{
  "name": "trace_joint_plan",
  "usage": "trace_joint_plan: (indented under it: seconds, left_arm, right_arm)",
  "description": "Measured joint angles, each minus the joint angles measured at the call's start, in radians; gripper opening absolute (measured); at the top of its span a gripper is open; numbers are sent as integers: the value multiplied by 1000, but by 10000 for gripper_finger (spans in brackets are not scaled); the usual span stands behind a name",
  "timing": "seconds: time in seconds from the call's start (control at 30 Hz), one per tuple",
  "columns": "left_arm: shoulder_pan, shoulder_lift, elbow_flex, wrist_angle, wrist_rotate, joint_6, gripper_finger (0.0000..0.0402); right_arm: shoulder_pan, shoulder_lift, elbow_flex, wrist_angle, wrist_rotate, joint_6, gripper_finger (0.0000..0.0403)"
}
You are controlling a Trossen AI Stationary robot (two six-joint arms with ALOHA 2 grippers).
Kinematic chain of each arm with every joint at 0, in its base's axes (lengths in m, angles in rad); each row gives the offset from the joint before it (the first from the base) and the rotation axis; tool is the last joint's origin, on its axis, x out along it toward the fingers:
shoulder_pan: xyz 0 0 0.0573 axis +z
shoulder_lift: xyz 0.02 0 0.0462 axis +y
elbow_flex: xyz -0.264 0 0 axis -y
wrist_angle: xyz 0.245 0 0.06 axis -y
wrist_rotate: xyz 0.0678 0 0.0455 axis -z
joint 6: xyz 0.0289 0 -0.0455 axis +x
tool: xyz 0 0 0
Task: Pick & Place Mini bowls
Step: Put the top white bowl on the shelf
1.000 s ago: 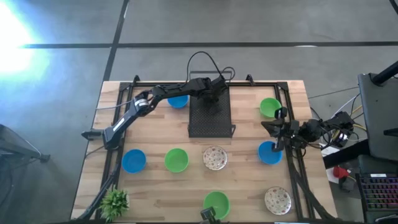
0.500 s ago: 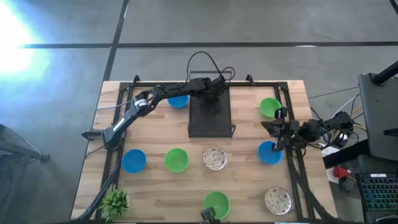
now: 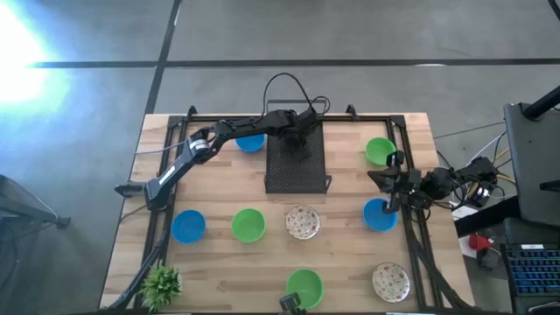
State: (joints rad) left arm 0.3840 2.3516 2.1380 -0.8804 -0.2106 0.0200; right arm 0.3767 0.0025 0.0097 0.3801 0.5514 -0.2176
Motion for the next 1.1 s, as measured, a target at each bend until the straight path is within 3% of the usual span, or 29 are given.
trace_joint_plan:
  seconds: [0.37,1.1]
  left_arm:
    - [6,0,-2,14,-88,1,67]
    - [5,-2,46,-35,-75,-28,67]
  right_arm:
    - [0,0,0,0,0,5,8]
    - [0,0,0,0,0,-4,8]
